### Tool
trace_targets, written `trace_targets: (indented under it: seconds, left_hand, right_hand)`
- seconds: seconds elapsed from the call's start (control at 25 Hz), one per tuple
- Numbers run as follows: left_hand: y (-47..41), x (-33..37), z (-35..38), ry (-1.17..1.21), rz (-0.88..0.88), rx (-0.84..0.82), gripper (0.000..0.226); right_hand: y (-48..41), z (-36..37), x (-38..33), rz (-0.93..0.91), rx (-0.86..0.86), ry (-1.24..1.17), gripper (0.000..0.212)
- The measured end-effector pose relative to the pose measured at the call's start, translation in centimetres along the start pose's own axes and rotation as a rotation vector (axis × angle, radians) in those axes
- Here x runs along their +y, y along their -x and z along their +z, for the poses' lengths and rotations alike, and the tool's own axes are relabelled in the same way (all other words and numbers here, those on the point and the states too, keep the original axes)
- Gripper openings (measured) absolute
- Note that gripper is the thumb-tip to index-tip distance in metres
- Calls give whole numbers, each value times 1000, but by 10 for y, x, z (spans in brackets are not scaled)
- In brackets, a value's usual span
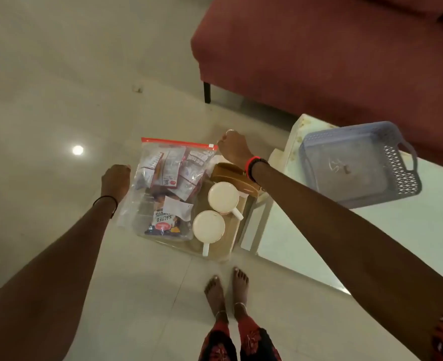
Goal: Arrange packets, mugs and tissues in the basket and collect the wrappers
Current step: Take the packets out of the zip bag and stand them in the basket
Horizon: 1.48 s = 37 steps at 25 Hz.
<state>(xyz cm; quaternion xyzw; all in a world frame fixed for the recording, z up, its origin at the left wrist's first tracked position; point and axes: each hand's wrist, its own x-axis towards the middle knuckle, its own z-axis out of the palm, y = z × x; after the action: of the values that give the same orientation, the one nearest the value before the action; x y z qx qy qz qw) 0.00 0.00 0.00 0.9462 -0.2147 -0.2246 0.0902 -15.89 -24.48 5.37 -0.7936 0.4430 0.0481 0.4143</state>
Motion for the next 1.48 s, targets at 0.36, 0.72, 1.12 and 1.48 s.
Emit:
trace_targets:
  seconds: [0.36,0.72,1.12,1.48]
  left_hand:
    - [-29,-5,30,582,-251,13,36]
    - [-24,11,18,561,-296,24,44]
    - [2,6,-35,659,-317,215,59]
    - [53,36,-129,717,-182,520,43]
  right_hand:
    - [-54,41,0,98,-122,4,11]
    - [-34,46,-14,-33,-115,-270,24]
    - [36,45,-104,-216,-477,-673,26]
    - [114,-30,-193,-515,-440,-582,23]
